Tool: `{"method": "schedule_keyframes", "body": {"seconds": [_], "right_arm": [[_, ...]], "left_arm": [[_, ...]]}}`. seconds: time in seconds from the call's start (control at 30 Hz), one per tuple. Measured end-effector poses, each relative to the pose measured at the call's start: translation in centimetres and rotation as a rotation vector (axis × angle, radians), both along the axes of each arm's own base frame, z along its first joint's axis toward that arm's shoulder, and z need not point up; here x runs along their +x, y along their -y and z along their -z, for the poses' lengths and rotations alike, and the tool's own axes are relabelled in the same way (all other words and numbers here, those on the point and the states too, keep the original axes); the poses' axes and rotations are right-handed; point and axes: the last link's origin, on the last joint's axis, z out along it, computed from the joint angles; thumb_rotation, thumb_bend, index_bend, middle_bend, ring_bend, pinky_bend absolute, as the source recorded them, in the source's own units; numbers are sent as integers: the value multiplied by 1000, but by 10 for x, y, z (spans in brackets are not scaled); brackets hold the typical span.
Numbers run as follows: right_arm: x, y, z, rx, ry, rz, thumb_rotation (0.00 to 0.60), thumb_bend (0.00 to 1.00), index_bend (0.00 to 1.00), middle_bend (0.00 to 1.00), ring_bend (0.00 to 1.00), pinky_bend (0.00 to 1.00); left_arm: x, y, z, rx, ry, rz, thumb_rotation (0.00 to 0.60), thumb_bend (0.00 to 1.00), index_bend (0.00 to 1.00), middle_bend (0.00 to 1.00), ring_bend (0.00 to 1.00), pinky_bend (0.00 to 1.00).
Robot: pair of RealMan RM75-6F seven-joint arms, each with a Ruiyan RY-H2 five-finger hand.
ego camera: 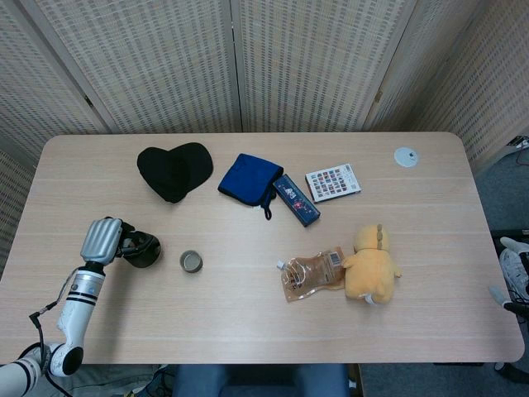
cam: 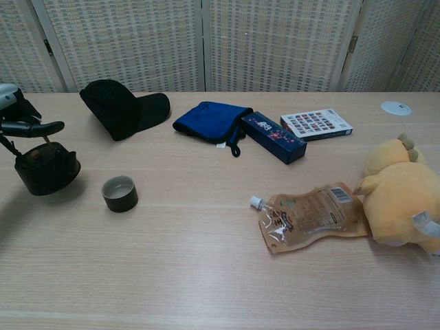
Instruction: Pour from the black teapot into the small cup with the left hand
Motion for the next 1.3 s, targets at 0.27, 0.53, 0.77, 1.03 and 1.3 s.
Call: {"method": "schedule_keyframes", "body": {"seconds": [0.27, 0.53, 0.77, 1.03, 1.3], "right_arm": [[0, -1, 0, -3, 2, -1, 600, 110, 237, 286, 223, 225], [0, -2, -1, -6, 1, -1, 600, 111, 237, 285, 223, 225], [-1, -2, -1, -5, 1, 3, 600, 110, 237, 285, 223, 225], [-1, -2, -1, -3, 2, 3, 600, 110, 237, 285, 223, 226], [-1, -2, -1, -4, 3, 0, 600, 111, 237, 285, 223, 225]], "left_arm": [[-6, 2, 6, -25, -53, -18, 221, 216, 948, 999, 861, 391], [-7, 4, 12, -54, -72, -34, 203, 202, 919, 969, 827, 371], [-9, 5, 15, -70, -83, -44, 204, 201, 895, 941, 806, 365], [-10, 7, 16, -86, -87, -55, 205, 199, 770, 821, 703, 362], [-9, 10, 14, -89, -81, -45, 178, 198, 581, 566, 501, 358]]}}
